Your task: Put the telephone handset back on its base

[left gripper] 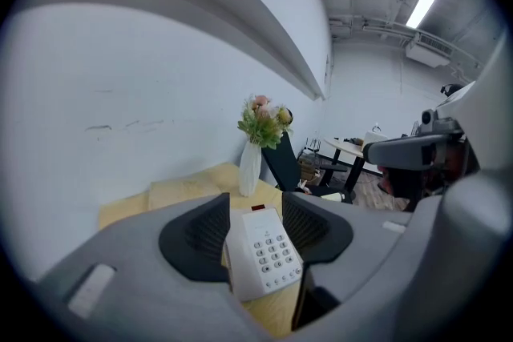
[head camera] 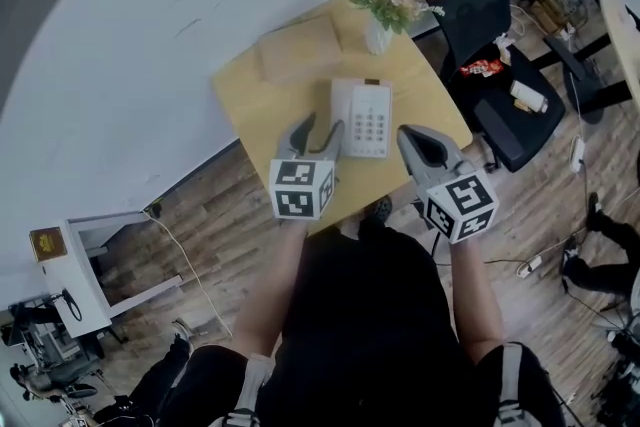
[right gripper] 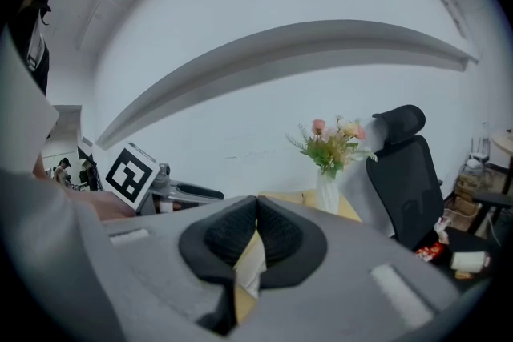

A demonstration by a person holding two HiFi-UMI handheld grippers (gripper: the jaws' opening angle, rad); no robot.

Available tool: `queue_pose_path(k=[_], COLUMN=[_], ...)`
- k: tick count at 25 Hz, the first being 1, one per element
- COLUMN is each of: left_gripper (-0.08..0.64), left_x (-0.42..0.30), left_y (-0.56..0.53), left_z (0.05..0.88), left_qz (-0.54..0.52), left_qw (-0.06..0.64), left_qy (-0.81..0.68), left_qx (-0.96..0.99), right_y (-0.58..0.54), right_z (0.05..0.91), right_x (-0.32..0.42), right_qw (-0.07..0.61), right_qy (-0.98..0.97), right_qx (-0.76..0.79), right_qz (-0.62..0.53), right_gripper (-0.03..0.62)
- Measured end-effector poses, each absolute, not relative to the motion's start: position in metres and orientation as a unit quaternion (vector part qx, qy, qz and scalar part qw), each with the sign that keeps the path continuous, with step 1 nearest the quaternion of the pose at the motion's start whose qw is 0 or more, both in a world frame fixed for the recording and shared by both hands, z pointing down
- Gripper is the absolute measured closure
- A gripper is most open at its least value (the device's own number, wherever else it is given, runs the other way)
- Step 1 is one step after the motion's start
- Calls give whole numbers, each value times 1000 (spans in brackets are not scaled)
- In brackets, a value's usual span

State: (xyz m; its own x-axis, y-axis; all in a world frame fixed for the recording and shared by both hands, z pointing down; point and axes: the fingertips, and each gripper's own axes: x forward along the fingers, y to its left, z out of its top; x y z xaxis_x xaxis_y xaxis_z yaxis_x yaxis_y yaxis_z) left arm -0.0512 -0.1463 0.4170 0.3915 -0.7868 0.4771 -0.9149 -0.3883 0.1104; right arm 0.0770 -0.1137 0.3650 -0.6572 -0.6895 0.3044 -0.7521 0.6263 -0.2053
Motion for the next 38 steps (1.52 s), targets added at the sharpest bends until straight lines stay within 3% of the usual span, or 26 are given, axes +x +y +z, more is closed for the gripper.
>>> queue_pose_path(k=[16,28,38], left_gripper=[428,520,549], left_x=[-64,-52,-36], left_y=[-149,-150,-154], left_z=[328,312,315], left_qz=[109,94,100], left_qw=[125,113,111], left_qy=[-542,-549,-540], left_qx=[824,823,828], right_y=[-153,-158,-156], right_z=[316,307,309], right_x=[74,87,97], right_qw=[79,78,80], right_qy=[-904,-906,-907], right_qx=[408,408,405], right_qz=[100,86,82], right_gripper=[589,589,589])
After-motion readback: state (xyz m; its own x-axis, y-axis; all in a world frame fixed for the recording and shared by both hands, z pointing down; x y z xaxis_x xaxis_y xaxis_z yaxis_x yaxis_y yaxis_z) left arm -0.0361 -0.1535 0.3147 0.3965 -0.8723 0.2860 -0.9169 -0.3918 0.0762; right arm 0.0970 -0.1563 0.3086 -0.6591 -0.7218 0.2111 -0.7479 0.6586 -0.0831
